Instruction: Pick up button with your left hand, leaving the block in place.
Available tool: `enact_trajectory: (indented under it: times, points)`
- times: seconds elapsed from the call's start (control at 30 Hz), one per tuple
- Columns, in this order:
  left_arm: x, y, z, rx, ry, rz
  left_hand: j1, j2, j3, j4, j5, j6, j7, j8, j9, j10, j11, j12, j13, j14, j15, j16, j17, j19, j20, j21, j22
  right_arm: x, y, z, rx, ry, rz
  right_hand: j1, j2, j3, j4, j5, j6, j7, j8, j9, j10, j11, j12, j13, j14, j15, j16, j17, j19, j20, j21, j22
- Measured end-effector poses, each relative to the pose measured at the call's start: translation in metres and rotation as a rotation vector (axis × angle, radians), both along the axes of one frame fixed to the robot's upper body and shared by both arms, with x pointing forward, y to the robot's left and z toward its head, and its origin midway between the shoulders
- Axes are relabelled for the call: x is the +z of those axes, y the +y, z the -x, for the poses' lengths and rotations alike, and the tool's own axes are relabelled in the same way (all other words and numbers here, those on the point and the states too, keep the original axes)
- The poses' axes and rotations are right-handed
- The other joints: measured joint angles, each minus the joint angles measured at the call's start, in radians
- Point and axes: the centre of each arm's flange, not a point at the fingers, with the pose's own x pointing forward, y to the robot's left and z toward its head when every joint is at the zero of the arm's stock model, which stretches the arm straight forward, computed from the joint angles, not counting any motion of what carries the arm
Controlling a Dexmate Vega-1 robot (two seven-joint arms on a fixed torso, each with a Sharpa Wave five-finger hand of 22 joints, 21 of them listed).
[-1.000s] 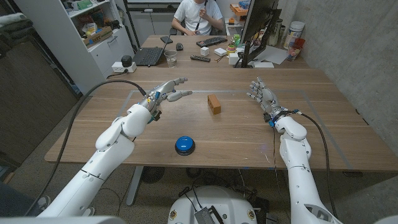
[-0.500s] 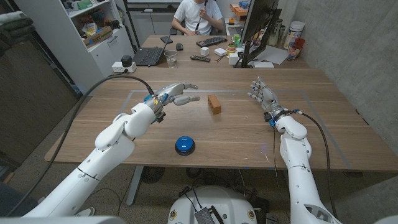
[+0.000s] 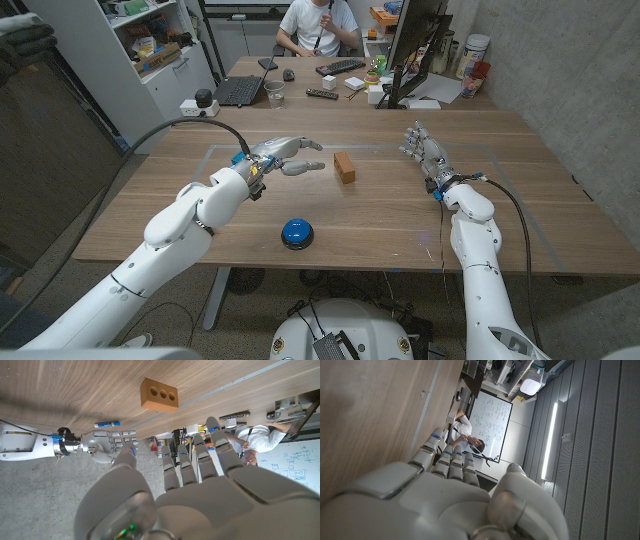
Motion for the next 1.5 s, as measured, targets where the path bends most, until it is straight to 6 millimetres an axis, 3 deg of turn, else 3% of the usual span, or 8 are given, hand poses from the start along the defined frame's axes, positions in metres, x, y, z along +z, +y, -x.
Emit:
enact_trajectory:
  times: [0.4, 0.63, 0.8, 1.2, 1.27, 1.37, 1.5]
  points:
    - [-0.005, -0.012, 0.018, 0.003, 0.007, -0.090, 0.004, -0.012, 0.000, 0.000, 0.000, -0.032, 0.004, -0.027, 0.000, -0.009, 0.009, -0.004, 0.004, 0.011, -0.011, 0.000, 0.000, 0.055, -0.001, 0.005, 0.000, 0.003, -0.001, 0.000, -0.007, -0.001, -0.007, -0.004, -0.004, -0.004, -0.004, 0.000, 0.000, 0.000, 0.000, 0.000, 0.003, -0.003, 0.000, 0.000, 0.000, 0.000, 0.000, 0.000, 0.000, 0.000, 0.000, 0.000]
    - [-0.010, -0.016, 0.027, 0.009, 0.024, -0.143, 0.071, 0.007, 0.020, -0.020, 0.007, -0.053, -0.016, -0.044, 0.000, -0.021, 0.016, -0.016, 0.005, 0.011, -0.011, -0.003, 0.003, 0.125, -0.002, 0.021, 0.000, 0.004, -0.002, -0.001, -0.012, 0.001, -0.008, -0.004, -0.004, -0.004, -0.004, 0.000, 0.000, 0.000, 0.000, 0.000, 0.003, -0.003, 0.000, 0.000, 0.006, -0.006, 0.000, 0.000, 0.000, 0.000, 0.000, 0.000]
    - [-0.015, -0.017, 0.032, 0.014, 0.042, -0.168, 0.101, 0.000, 0.021, -0.021, 0.007, -0.067, -0.024, -0.056, 0.000, -0.029, 0.018, -0.020, 0.005, 0.011, -0.011, -0.004, 0.003, 0.174, -0.002, 0.034, 0.000, 0.005, -0.002, -0.001, -0.014, 0.001, -0.007, -0.004, -0.004, -0.004, -0.004, 0.000, 0.000, 0.000, 0.000, 0.000, 0.003, -0.003, 0.000, 0.000, 0.005, -0.006, 0.000, 0.000, 0.005, 0.005, 0.000, 0.000]
    - [-0.020, -0.019, 0.052, 0.026, 0.039, -0.257, 0.112, -0.009, 0.021, -0.021, 0.007, -0.073, -0.017, -0.056, 0.000, -0.038, 0.027, -0.024, 0.009, 0.011, -0.011, -0.004, 0.003, 0.205, -0.003, 0.043, 0.000, 0.007, 0.001, -0.004, -0.017, 0.008, -0.003, -0.004, -0.004, -0.004, -0.004, 0.000, 0.002, -0.002, 0.000, 0.000, 0.003, -0.003, 0.000, 0.000, 0.005, -0.006, 0.000, 0.000, 0.007, 0.007, 0.000, 0.000]
    - [-0.020, -0.018, 0.053, 0.031, 0.041, -0.265, 0.112, -0.009, 0.021, -0.020, 0.007, -0.076, -0.014, -0.056, 0.000, -0.042, 0.031, -0.027, 0.009, 0.011, -0.011, -0.004, 0.003, 0.215, -0.001, 0.043, 0.000, 0.006, 0.002, -0.005, -0.017, 0.011, -0.002, -0.006, -0.006, -0.006, -0.006, 0.000, 0.002, -0.002, 0.000, 0.000, 0.003, -0.003, 0.000, 0.000, 0.005, -0.006, 0.000, 0.000, 0.013, 0.028, 0.000, 0.000]
    - [-0.020, -0.019, 0.056, 0.035, 0.042, -0.278, 0.112, -0.009, 0.017, -0.017, 0.007, -0.079, -0.011, -0.060, 0.000, -0.047, 0.036, -0.027, 0.009, 0.011, -0.011, -0.004, 0.007, 0.225, -0.002, 0.043, 0.000, 0.006, 0.003, -0.006, -0.017, 0.019, -0.001, -0.011, -0.011, -0.008, -0.008, 0.000, 0.000, -0.015, 0.000, 0.000, 0.007, -0.007, 0.000, 0.000, 0.009, -0.009, 0.000, 0.000, 0.031, 0.081, 0.006, 0.000]
    - [-0.020, -0.017, 0.058, 0.060, 0.047, -0.305, 0.112, -0.009, 0.007, -0.006, 0.007, -0.079, -0.011, -0.060, 0.000, -0.047, 0.036, -0.027, 0.013, 0.016, -0.005, -0.004, 0.007, 0.267, -0.005, 0.056, 0.000, 0.006, 0.005, -0.006, -0.017, 0.020, -0.001, -0.011, -0.011, -0.008, -0.008, 0.000, 0.000, -0.014, 0.000, 0.000, 0.007, -0.007, 0.000, 0.000, 0.011, -0.011, 0.000, 0.000, 0.045, 0.102, 0.006, 0.000]
